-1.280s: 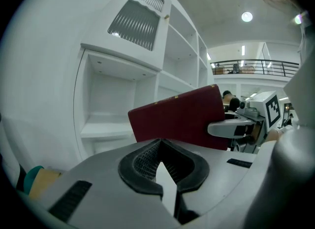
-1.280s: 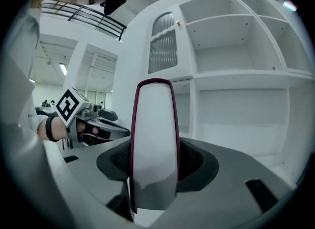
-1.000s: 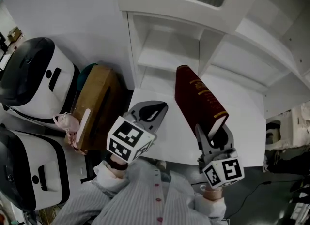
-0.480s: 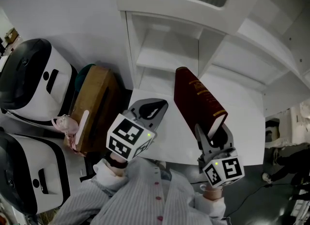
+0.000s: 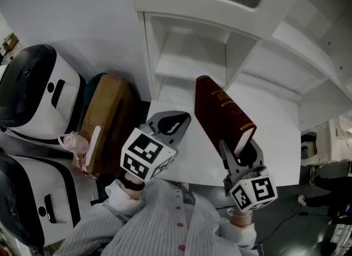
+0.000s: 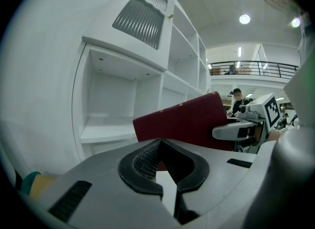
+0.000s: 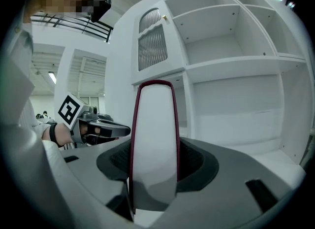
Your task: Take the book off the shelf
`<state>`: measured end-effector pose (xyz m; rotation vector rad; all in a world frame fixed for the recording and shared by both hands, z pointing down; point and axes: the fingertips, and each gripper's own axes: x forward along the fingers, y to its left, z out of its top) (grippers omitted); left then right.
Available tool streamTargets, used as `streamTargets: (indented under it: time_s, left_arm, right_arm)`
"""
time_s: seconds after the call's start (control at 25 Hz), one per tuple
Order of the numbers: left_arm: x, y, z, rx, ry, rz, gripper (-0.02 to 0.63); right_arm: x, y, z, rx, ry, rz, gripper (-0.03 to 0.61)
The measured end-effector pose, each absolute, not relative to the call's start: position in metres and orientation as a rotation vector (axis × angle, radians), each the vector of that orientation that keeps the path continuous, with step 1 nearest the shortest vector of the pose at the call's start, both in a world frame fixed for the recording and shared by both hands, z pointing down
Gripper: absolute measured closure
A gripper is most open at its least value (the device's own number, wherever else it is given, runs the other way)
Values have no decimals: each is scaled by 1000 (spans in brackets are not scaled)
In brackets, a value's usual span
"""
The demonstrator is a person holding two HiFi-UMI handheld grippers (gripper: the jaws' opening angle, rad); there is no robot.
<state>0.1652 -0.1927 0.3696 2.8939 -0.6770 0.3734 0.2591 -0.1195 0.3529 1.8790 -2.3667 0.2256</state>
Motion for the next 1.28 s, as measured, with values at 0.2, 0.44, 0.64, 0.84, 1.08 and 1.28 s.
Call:
streamTargets:
  time_s: [0.2, 0.44, 0.64, 0.84, 1.08, 1.28]
  left_arm:
    - [166, -193, 371, 2893, -662, 373, 603]
    - [167, -194, 371, 2893, -654, 367, 604]
    - [170, -193, 372, 2897, -636, 370, 604]
    - [176, -192, 368, 2937, -596, 386, 604]
    - [168, -204, 360, 3015, -579, 397, 603]
    - [160, -211, 352, 3016, -529, 344, 603]
  right_arm:
    - [257, -120, 355, 1875, -2359, 234, 354]
    - [256, -118, 355, 1876, -2342, 236, 354]
    - [256, -120, 355, 1881, -2337, 237, 354]
    - [256, -121, 355, 1875, -2339, 243, 354]
    - [256, -118, 355, 1867, -2350, 258, 354]
    - [257, -115, 350, 1879, -2354, 235, 354]
